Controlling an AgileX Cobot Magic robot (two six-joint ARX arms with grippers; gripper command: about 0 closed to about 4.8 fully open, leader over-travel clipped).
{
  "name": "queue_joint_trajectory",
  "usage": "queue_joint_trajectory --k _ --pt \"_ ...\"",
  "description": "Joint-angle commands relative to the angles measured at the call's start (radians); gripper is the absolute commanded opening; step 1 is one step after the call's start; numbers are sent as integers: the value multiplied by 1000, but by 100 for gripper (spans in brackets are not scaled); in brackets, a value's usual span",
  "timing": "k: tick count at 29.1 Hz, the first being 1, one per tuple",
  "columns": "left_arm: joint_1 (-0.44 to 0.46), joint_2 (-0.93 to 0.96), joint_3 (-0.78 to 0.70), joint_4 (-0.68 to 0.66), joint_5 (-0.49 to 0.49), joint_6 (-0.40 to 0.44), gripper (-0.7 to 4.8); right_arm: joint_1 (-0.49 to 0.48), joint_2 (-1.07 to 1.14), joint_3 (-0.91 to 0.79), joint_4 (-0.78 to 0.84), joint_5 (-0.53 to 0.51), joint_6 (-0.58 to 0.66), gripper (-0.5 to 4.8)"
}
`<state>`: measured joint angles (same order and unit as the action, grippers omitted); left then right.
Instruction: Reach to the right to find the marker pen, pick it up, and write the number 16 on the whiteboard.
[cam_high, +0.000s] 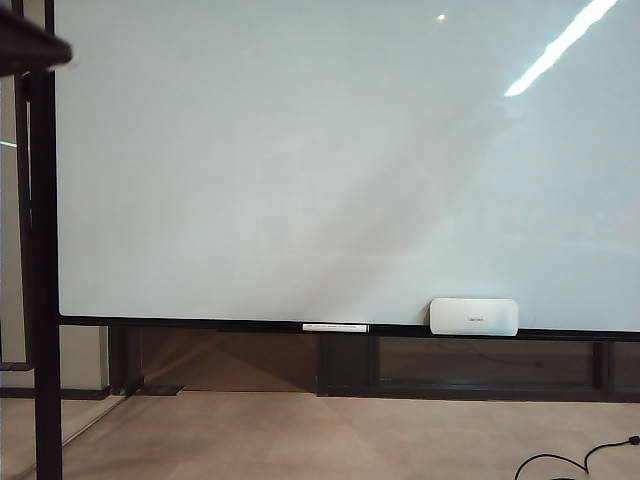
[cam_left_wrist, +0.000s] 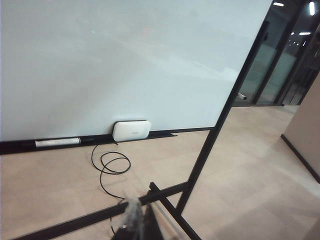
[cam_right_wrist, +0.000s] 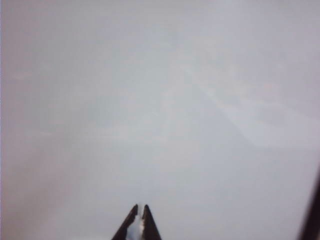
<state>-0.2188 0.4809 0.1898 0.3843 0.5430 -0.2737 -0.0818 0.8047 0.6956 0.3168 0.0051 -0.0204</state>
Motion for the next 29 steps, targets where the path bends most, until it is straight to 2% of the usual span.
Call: queue_joint_trajectory --k 1,4,8,13,16,19,22,26,29 --pt "0 71 69 32 31 42 -5 -77 57 23 14 -8 -8 3" --pt "0 124 114 42 29 58 -5 -166 108 23 33 -28 -7 3" --pt "0 185 150 66 50 61 -6 -300 167 23 58 -150 11 3" --pt "-1 257 166 115 145 62 -6 -435 251 23 139 -184 73 3" --pt "0 284 166 137 133 95 -5 -487 327 23 231 -203 73 3" --pt "0 306 166 158 72 138 -5 -521 428 23 346 -204 72 3" --pt "0 341 166 211 64 165 -5 -549 526 23 438 -211 72 3" --pt "0 411 166 278 94 164 -5 -550 636 35 473 -209 68 3" --pt "-11 463 166 307 74 153 -5 -550 717 59 472 -210 62 3"
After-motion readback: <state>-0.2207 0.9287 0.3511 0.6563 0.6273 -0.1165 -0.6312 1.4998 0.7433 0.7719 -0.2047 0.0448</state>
